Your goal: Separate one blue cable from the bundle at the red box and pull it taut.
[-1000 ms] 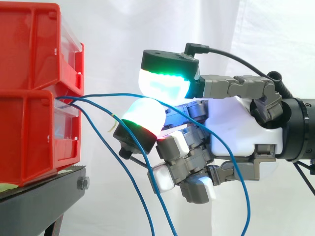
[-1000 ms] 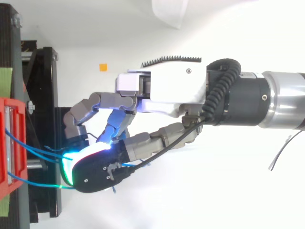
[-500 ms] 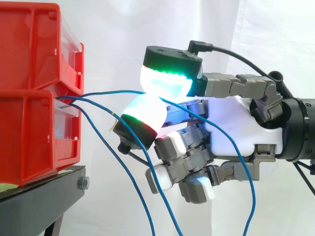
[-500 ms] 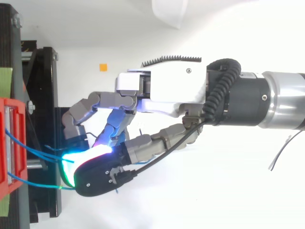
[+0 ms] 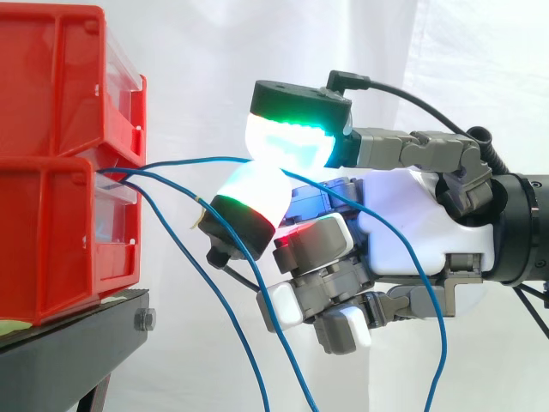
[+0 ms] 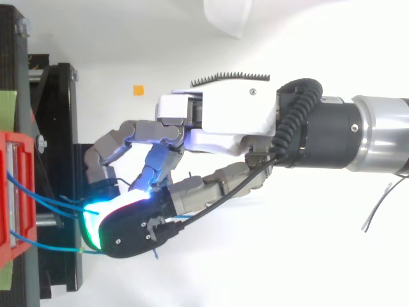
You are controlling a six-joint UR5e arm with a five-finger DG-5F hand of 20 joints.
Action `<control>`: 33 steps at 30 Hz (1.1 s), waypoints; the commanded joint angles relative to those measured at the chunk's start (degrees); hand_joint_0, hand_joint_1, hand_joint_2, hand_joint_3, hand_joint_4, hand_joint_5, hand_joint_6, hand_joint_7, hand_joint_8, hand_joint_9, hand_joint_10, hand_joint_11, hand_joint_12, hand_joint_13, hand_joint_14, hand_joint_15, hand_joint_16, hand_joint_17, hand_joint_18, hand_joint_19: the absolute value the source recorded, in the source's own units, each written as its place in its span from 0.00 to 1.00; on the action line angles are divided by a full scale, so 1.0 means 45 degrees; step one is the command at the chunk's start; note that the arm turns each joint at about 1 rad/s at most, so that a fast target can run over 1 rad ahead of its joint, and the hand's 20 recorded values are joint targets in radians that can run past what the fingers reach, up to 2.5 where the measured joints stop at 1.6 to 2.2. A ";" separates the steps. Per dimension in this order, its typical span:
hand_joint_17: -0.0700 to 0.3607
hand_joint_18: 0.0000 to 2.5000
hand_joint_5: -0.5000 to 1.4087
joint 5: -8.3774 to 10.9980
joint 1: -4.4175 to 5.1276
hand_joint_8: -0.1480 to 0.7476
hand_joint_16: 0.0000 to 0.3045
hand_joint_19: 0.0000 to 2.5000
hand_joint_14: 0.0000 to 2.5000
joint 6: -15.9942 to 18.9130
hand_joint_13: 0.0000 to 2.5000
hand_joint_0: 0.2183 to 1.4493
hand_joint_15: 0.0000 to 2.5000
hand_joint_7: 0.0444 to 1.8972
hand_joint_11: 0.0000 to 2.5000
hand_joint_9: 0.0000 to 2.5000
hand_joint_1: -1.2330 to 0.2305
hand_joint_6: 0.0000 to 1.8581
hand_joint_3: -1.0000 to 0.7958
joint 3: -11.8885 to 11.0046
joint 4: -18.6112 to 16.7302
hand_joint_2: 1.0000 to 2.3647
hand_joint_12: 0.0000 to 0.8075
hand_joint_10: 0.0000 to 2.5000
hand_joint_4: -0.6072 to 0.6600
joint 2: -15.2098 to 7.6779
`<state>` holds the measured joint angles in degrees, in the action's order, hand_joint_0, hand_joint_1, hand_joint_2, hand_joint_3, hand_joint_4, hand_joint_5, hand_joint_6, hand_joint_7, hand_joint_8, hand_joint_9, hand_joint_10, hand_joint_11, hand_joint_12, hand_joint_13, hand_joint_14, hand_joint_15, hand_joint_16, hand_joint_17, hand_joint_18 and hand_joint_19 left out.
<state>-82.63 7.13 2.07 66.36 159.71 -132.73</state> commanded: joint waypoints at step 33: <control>0.39 0.53 0.18 -0.0095 -0.0061 0.56 0.15 0.55 0.71 0.0965 0.34 0.31 0.55 0.63 0.56 0.25 0.31 0.47 0.62 0.0038 0.0114 0.02 0.48 0.66 0.48 0.0003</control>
<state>-83.05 6.77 6.39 66.46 160.19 -132.74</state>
